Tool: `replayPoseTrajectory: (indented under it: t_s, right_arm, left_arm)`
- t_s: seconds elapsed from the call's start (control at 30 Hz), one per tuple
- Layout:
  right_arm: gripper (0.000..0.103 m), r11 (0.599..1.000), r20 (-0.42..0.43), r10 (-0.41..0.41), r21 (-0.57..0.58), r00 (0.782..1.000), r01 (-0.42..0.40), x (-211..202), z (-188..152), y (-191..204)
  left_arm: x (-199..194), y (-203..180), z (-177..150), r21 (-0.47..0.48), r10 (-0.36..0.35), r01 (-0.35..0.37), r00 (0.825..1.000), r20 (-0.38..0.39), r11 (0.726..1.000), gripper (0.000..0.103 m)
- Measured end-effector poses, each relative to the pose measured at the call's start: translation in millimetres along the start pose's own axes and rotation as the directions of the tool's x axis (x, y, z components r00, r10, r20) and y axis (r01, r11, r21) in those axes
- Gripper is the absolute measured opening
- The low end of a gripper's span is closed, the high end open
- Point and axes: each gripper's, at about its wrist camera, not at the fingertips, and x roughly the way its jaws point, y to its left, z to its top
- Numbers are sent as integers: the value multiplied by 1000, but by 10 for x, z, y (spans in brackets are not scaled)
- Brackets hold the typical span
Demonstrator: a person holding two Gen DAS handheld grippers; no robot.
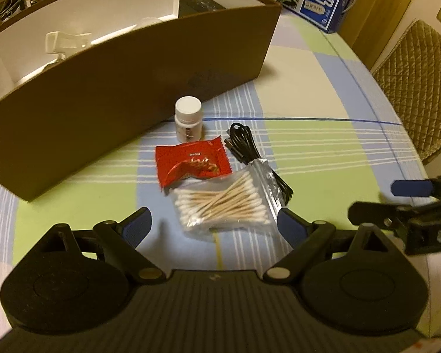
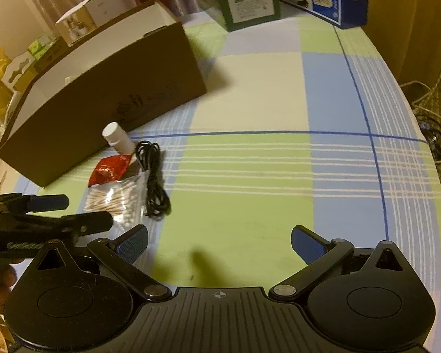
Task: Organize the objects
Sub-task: 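Grasp the bag of cotton swabs with the left tool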
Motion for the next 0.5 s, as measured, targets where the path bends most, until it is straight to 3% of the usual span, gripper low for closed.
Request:
replayPoseTrajectory:
  t_s: [0.23,0.3,0.33,0.5]
  right_arm:
    - [101,1000,-10,-10,17,1000,10,26,-4,-54]
    - [101,1000,-15,-10,17,1000,11,38,-7,-55]
    - [101,1000,-18,-10,16,1000,10,45,-9,-52]
    - [101,1000,-31,1,3,1000,-1,94,-7,-14]
  left_arm:
    - [292,-38,33,11,54,-54,998,-15,999,89]
    - [300,-21,14,11,39,-39,999,-1,999,80]
    - [292,-5,5,6,24,-24,1000,4,1000,69]
    - [173,141,-117,-11,16,-16,1000,18,1000,65]
